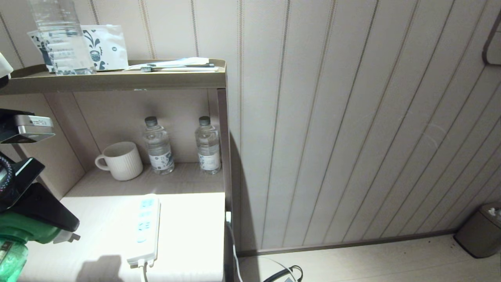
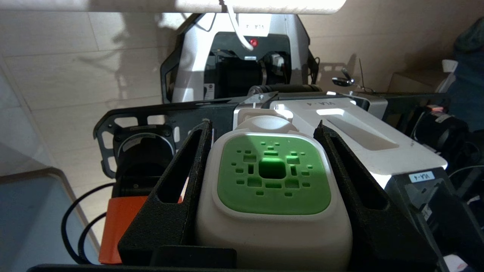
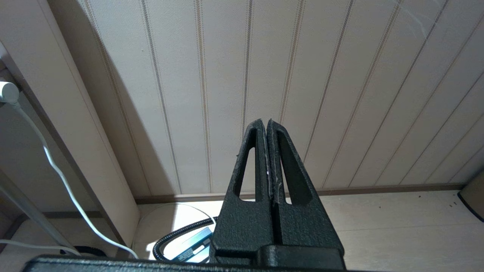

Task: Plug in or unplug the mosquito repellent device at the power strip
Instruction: Insert the plug into the socket

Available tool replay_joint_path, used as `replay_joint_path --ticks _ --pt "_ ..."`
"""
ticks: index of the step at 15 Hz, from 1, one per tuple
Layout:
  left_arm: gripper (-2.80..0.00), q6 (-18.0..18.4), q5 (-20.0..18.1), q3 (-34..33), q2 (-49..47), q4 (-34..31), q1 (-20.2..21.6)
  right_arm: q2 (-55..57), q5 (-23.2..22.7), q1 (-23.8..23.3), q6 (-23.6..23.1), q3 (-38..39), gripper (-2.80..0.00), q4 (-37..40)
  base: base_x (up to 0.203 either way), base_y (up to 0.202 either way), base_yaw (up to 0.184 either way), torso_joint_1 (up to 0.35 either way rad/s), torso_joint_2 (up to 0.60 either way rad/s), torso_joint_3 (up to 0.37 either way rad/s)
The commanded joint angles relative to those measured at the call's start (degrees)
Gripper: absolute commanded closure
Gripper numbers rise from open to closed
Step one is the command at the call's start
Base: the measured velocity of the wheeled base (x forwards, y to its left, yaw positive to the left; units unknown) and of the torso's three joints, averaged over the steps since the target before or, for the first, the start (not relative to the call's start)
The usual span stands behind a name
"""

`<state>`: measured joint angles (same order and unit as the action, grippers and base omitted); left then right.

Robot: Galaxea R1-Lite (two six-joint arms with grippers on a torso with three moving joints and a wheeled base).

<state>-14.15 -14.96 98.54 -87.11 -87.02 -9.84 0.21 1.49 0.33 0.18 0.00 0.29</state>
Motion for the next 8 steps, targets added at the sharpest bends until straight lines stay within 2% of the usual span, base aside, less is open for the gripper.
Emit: replay_joint_path --ticks 1,5,8 --pt "0.0 -0.69 -0.07 -0.63 1.82 -0.51 -0.27 -0.03 0.01 0.02 -0.01 0.0 0.0 -0.03 0.0 0.0 0.0 0.0 0.0 0.0" --pt "0.0 -1.36 0.33 -2.45 1.85 -0.23 -0.27 -0.03 0.01 0.02 -0.01 0.0 0.0 -0.03 0.0 0.0 0.0 0.0 0.0 0.0" --pt "0.0 -1.35 3.27 -2.36 -1.11 3.51 -0.94 -0.03 0.01 0.02 -0.01 0.0 0.0 -0.03 0.0 0.0 0.0 0.0 0.0 0.0"
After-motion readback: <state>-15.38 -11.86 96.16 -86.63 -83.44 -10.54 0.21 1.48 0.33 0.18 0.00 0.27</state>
